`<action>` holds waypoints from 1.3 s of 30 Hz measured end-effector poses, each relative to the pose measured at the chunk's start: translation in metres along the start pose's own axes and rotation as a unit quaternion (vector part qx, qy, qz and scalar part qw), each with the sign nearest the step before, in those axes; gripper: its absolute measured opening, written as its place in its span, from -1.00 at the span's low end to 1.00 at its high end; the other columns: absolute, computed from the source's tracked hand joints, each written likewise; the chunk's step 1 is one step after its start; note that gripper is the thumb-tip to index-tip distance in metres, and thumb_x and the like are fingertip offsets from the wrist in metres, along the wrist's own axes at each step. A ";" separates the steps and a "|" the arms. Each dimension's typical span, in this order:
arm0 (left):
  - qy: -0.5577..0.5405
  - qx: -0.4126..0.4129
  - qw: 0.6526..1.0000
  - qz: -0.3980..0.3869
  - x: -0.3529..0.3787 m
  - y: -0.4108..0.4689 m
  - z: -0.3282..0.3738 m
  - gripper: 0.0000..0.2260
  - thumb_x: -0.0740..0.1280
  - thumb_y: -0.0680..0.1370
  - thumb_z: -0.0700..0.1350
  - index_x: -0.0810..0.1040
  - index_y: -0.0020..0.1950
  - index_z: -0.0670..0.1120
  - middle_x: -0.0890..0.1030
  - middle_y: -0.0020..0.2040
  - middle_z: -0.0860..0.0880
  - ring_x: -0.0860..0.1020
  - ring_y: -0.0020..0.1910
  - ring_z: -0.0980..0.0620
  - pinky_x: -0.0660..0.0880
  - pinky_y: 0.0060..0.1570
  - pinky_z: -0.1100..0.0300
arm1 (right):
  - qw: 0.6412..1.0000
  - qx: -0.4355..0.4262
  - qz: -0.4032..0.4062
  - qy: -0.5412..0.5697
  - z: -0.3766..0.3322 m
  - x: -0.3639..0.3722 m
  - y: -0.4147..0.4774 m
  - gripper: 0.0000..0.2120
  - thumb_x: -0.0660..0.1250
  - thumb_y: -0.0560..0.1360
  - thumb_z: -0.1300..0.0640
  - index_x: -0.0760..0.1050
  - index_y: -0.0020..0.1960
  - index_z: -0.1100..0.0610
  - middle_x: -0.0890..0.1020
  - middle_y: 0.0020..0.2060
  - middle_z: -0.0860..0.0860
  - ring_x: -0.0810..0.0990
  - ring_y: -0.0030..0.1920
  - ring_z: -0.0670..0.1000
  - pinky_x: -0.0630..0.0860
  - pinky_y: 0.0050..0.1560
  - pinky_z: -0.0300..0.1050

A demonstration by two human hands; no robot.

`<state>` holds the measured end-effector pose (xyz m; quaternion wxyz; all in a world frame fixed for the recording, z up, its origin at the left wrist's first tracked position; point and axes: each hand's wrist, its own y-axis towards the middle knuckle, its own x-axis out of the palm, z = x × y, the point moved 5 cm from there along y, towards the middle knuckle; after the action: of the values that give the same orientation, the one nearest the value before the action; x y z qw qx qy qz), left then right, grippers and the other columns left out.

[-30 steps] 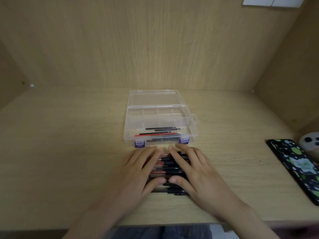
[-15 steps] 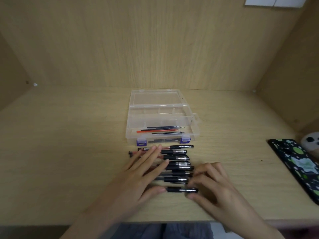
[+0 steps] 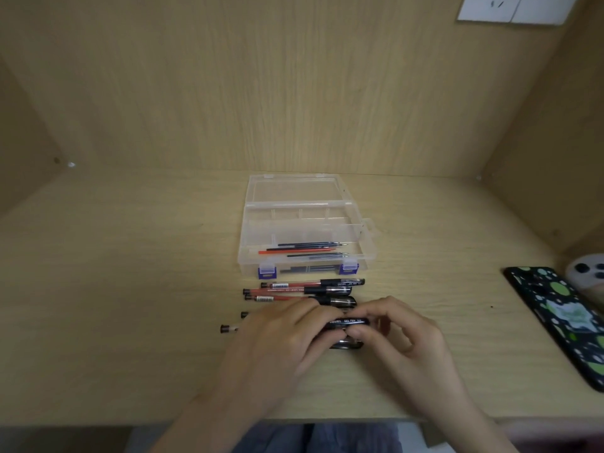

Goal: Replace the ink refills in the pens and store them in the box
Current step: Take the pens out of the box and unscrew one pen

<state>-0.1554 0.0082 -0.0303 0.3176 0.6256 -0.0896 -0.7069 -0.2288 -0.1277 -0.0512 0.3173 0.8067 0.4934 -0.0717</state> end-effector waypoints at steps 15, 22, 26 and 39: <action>0.004 -0.004 1.000 0.015 0.023 0.019 -0.028 -0.72 0.09 0.60 0.12 0.56 0.06 0.06 0.60 -0.21 0.15 0.55 -0.38 0.17 0.41 -0.53 0.27 | 0.998 0.045 0.006 0.046 0.027 0.010 0.021 -0.89 0.36 0.38 -0.02 0.56 -0.11 -0.05 0.62 -0.25 -0.08 0.55 -0.20 -0.12 0.43 -0.12 -0.34; 0.005 -0.010 1.000 0.027 0.025 0.017 -0.028 -0.70 0.07 0.60 0.15 0.55 0.07 0.10 0.62 -0.20 0.17 0.56 -0.37 0.20 0.39 -0.51 0.30 | 0.998 0.028 0.015 0.046 0.026 0.010 0.020 -0.91 0.34 0.38 -0.02 0.57 -0.13 -0.07 0.63 -0.23 -0.08 0.59 -0.15 -0.09 0.45 -0.10 -0.33; 0.004 -0.013 0.999 0.041 0.023 0.017 -0.026 -0.69 0.08 0.58 0.16 0.58 0.02 0.10 0.63 -0.22 0.17 0.56 -0.39 0.19 0.42 -0.54 0.28 | 0.999 0.026 0.022 0.038 0.025 0.009 0.019 -0.90 0.39 0.40 0.11 0.57 -0.13 -0.09 0.63 -0.23 -0.11 0.59 -0.15 -0.11 0.45 -0.10 -0.34; -0.018 -0.025 0.998 0.050 0.018 0.017 -0.026 -0.67 0.10 0.59 0.17 0.61 -0.02 0.08 0.64 -0.24 0.18 0.55 -0.42 0.23 0.45 -0.52 0.28 | 0.996 -0.009 0.063 0.064 0.012 0.004 0.015 -0.91 0.33 0.39 0.05 0.61 -0.15 -0.01 0.64 -0.23 -0.09 0.60 -0.15 -0.13 0.44 -0.09 -0.40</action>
<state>-0.1255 -0.0079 -0.0421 0.3664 0.5996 -0.1087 -0.7031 -0.2117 -0.1364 -0.0557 0.2959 0.8362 0.4618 0.0048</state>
